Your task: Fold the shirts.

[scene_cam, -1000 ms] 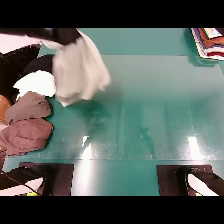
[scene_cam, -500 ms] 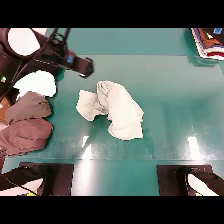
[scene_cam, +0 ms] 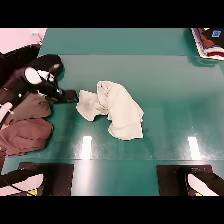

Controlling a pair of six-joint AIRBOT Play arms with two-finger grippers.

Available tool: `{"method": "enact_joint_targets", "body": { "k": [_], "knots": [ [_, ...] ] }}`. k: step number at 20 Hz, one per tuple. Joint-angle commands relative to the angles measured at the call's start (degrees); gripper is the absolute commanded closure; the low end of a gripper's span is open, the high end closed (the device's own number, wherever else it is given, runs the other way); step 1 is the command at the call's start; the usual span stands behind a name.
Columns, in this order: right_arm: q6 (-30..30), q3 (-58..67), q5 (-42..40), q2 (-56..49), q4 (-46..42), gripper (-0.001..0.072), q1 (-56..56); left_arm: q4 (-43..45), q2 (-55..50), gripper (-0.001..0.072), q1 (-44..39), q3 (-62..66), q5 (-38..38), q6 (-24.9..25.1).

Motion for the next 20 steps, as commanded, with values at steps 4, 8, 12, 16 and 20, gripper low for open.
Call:
{"method": "enact_joint_targets", "body": {
  "k": [4,8,12,16,20],
  "knots": [
    [0.0,0.0,0.1,-0.1,0.0,0.0697,0.0,-9.1,-0.1,0.0037,0.7,-10.4,7.4,2.3],
    [0.0,0.0,0.1,-0.1,0.0,0.0697,0.0,-10.3,-0.1,0.0168,-3.2,-11.0,12.3,2.2],
    [0.0,0.0,0.7,-0.1,0.0,0.0697,0.0,-11.0,-0.5,0.0229,-4.4,-11.0,13.8,1.9],
    [0.0,0.0,1.0,0.0,0.4,0.0697,0.0,-11.8,-2.3,0.0229,-4.4,-11.0,12.9,1.6],
    [0.0,0.0,3.3,0.0,-0.2,0.0697,0.0,-14.0,-2.2,0.0671,-4.2,-9.4,13.8,1.9]
  ]
}}
